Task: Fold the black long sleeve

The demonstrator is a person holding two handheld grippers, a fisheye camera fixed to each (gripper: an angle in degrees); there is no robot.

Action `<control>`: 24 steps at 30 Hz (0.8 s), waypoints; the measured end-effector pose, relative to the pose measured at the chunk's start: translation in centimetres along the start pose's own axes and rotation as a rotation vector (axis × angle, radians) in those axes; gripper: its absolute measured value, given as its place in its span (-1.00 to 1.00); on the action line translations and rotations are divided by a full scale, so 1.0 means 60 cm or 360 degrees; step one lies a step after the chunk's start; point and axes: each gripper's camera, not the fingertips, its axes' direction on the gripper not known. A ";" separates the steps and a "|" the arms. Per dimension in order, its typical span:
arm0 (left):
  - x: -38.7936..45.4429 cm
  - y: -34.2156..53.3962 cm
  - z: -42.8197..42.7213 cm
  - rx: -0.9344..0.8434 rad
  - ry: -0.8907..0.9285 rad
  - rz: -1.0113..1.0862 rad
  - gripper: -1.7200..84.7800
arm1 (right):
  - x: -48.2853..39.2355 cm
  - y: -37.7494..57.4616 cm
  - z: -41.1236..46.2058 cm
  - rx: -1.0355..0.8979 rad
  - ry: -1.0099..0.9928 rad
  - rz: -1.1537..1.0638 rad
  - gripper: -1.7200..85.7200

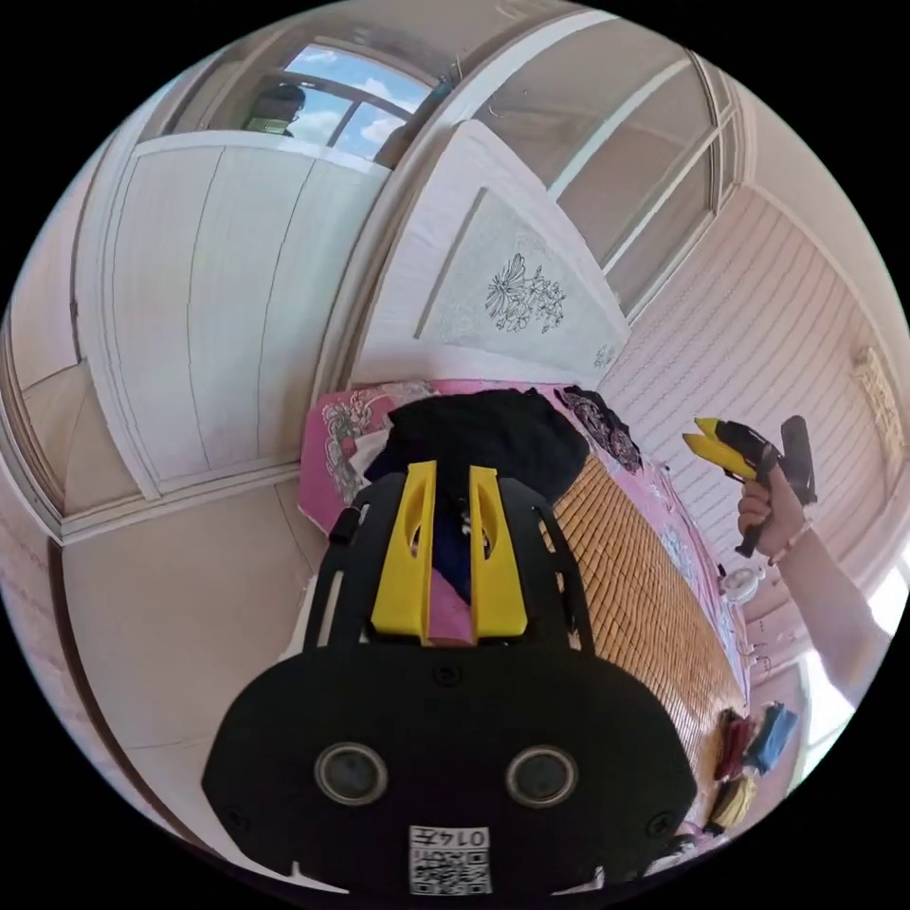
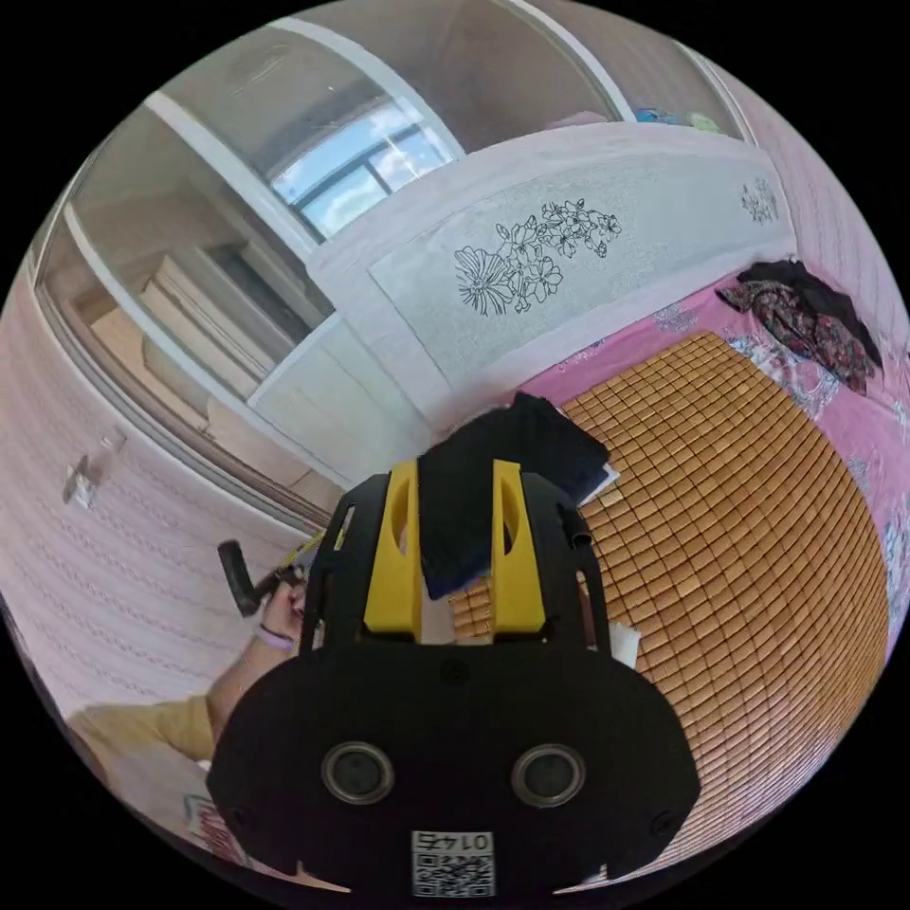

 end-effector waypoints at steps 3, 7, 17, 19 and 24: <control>0.056 0.113 -0.013 -0.0148 0.0129 0.0190 -0.96 | 0.006 0.235 -0.033 -0.0147 0.0386 -0.0083 -0.85; 0.159 0.233 -0.039 -0.0354 0.0308 0.0390 -0.98 | -0.017 0.526 -0.159 -0.0277 0.0786 0.0255 -0.94; 0.645 0.365 -0.158 -0.0234 0.1050 0.1250 -0.98 | -0.311 0.959 -0.537 0.0323 0.1765 0.0864 -0.97; 0.716 0.388 -0.183 -0.0234 0.1157 0.1355 -0.98 | -0.342 1.008 -0.549 0.0357 0.1830 0.0878 -0.97; 0.885 0.478 -0.242 -0.0263 0.1210 0.1596 -0.98 | -0.376 1.155 -0.566 0.0466 0.1884 0.1101 -0.97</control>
